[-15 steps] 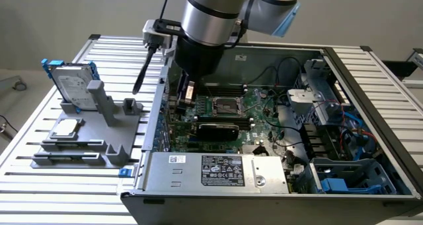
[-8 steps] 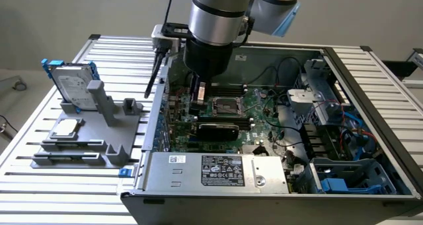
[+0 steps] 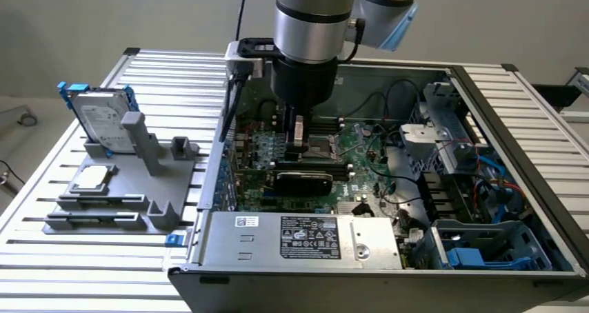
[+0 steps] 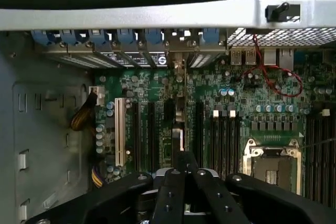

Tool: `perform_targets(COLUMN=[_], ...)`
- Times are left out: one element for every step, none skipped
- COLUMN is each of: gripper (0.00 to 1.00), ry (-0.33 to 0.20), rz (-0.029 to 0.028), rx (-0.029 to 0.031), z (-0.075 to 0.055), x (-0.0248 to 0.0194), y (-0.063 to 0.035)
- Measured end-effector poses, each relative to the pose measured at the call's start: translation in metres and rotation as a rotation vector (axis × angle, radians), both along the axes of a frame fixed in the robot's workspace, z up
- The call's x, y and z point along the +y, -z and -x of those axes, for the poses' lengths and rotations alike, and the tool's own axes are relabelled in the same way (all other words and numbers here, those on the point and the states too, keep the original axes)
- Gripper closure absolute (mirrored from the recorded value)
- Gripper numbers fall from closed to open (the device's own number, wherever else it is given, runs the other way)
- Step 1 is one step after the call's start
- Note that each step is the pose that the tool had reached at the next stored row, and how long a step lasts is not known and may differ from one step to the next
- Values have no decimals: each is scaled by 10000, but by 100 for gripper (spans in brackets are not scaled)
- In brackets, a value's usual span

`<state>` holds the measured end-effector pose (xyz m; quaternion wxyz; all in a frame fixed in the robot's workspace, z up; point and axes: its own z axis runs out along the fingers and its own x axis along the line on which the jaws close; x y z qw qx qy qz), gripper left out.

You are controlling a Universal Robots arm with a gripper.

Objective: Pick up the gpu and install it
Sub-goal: 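Press down on the gpu until it lock into place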

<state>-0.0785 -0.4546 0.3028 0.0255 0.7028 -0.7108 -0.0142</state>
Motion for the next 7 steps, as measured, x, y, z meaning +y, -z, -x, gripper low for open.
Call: perform_targets(gripper=[89,89,89,89,89,89,89], ry=[1,1,-1,-1,0,0,-1], rz=[0,1,1,2,2,2,3], rx=[0,1,1,1,1,1,1], z=[0,0,0,0,0,0,0], x=[0,0,0,0,0,0,0], y=[0,0,-1,-1,-1,-1,-2])
